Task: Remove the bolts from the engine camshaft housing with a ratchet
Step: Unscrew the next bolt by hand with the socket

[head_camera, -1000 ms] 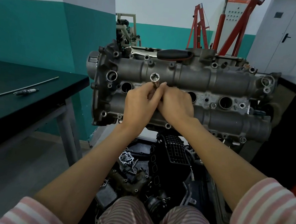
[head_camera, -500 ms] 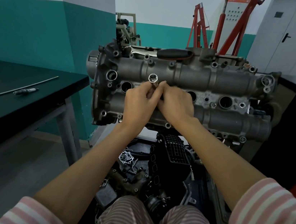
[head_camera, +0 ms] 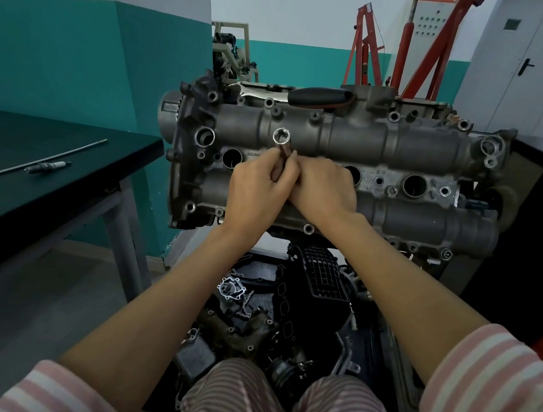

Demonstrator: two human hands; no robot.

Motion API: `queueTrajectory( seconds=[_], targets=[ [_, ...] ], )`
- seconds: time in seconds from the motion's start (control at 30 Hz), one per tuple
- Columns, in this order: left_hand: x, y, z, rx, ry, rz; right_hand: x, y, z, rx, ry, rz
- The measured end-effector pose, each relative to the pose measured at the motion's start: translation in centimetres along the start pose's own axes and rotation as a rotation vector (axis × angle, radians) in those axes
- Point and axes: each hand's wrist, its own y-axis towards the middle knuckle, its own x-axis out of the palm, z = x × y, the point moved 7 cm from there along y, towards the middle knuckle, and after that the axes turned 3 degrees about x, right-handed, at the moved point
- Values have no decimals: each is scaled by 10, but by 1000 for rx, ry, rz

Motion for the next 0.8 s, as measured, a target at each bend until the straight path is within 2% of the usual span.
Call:
queueTrajectory(
  seconds=[0.2,0.4,0.8],
  targets=[
    [0,-1,-2,5,-9,20,3,1,-1,-12,-72,27],
    [1,-2,-5,-8,-9,13,2,1,1,3,-4,24],
    [0,-1,-1,-17,-13,11,3,1,1,11,-65,17]
  ],
)
